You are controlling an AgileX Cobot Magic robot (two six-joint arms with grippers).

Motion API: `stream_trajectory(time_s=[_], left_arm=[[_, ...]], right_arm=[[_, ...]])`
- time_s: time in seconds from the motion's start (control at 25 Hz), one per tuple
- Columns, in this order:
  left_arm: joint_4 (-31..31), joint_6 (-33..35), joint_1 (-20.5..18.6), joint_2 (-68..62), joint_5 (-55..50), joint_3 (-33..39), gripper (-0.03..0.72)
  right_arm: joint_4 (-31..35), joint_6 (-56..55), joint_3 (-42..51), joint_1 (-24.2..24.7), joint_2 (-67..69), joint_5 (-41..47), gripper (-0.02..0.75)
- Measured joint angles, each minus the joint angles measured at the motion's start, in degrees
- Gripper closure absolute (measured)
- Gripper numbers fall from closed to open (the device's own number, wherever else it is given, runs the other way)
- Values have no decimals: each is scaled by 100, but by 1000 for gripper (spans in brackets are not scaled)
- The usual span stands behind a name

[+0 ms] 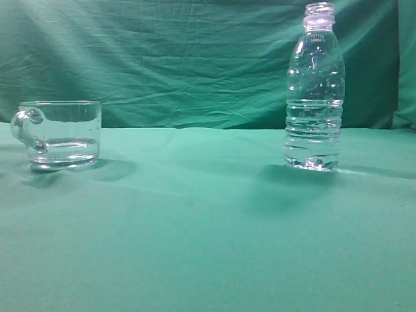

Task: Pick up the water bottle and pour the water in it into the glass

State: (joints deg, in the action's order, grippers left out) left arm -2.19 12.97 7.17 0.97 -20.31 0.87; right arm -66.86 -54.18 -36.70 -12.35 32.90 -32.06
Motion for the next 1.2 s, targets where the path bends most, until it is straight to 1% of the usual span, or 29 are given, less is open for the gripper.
stream_trajectory(time_s=[0.12, 0.16, 0.2, 0.28, 0.4, 0.44, 0.52, 0.64, 0.72, 0.8, 0.96, 1.08, 1.2], left_arm=[[0, 0, 0, 0, 0, 0, 688], [0, 0, 0, 0, 0, 0, 688], [0, 0, 0, 0, 0, 0, 688], [0, 0, 0, 0, 0, 0, 688], [0, 0, 0, 0, 0, 0, 688], [0, 0, 0, 0, 0, 0, 688], [0, 0, 0, 0, 0, 0, 688], [0, 0, 0, 0, 0, 0, 688], [0, 0, 0, 0, 0, 0, 688], [0, 0, 0, 0, 0, 0, 688], [0, 0, 0, 0, 0, 0, 688], [0, 0, 0, 0, 0, 0, 688], [0, 0, 0, 0, 0, 0, 688]], right_arm=[[-87, -462, 11, 0, -492, 696, 738], [-15, -496, 56, 0, -621, 954, 738], [217, -475, 123, 0, -731, 1199, 738], [1069, -160, 289, 0, -874, 1963, 738], [2842, 997, 623, 0, -985, 3092, 738], [3226, 1368, 775, 0, -1008, 3328, 738], [3900, 2185, 1073, 0, -1047, 3491, 738], [4537, 3076, 1740, 0, -1344, 3490, 738], [4797, 3446, 2204, 0, -1650, 3524, 738], [4892, 3592, 2632, 0, -2004, 3608, 738], [5161, 3846, 3160, 22, -2636, 4291, 738], [5437, 4156, 3316, 264, -2832, 4910, 738], [5494, 4335, 3569, 729, -2968, 5106, 738]])
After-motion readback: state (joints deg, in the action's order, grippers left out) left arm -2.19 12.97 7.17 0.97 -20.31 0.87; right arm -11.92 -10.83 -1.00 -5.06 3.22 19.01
